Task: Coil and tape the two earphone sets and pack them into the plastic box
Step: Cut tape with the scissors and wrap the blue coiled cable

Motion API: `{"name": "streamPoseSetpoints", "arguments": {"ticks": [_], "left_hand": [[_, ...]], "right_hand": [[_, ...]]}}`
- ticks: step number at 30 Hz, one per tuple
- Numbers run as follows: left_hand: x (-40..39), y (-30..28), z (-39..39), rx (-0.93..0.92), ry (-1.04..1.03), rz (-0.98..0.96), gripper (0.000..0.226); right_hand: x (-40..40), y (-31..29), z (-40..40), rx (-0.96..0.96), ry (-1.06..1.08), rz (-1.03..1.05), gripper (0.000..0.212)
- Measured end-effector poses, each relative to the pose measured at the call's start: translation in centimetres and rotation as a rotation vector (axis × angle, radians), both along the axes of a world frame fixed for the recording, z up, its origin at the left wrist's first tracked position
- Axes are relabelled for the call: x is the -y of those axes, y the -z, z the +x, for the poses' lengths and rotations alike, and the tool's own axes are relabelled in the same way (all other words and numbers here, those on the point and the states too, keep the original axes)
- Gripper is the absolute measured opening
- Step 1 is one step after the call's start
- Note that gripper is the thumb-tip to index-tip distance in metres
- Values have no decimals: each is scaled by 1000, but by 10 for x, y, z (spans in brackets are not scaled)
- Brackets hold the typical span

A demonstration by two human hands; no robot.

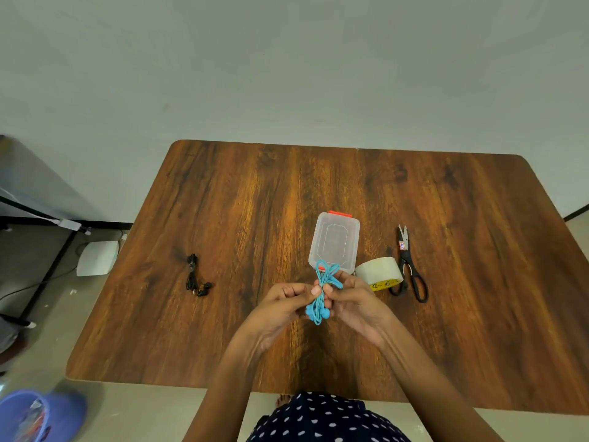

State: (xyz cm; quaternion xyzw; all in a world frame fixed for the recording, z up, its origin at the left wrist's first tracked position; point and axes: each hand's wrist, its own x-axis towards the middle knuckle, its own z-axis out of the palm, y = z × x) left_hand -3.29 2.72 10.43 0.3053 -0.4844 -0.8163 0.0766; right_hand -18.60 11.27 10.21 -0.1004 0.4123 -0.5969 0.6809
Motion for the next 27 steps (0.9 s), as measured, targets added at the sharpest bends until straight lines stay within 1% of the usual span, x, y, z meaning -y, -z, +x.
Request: {"name": "streamPoseSetpoints", "arguments": {"ticks": [3, 5, 9, 12, 14, 17, 19, 21, 24, 27], "left_hand": [[-2, 0, -1, 3, -32, -46, 33], [0, 1, 1, 17, -70, -90, 35], [0, 5, 1, 17, -129, -117, 36], [-2, 6, -1, 15, -161, -140, 32], [-2, 8, -2, 23, -194, -160, 29], [0, 12, 1, 50, -302, -170, 30], [1, 15, 2, 66, -372, -176, 30], [0, 17, 3, 78, -430, -181, 31], [-1, 19, 5, 108, -496, -185, 33], [0, 22, 6, 147, -581, -187, 27]], "right_hand": [[0, 2, -1, 43, 26, 11, 35], [0, 5, -1, 51, 32, 17, 40], [4, 5, 0, 45, -37, -37, 49], [5, 7, 1, 79, -39, -62, 53], [3, 11, 2, 132, -1, -37, 54], [0, 18, 0, 161, 82, 71, 57], [0, 19, -2, 102, 94, 131, 52], [1, 19, -3, 31, 99, 199, 43], [2, 20, -4, 9, 134, 288, 29], [2, 22, -5, -8, 129, 333, 23]]}}
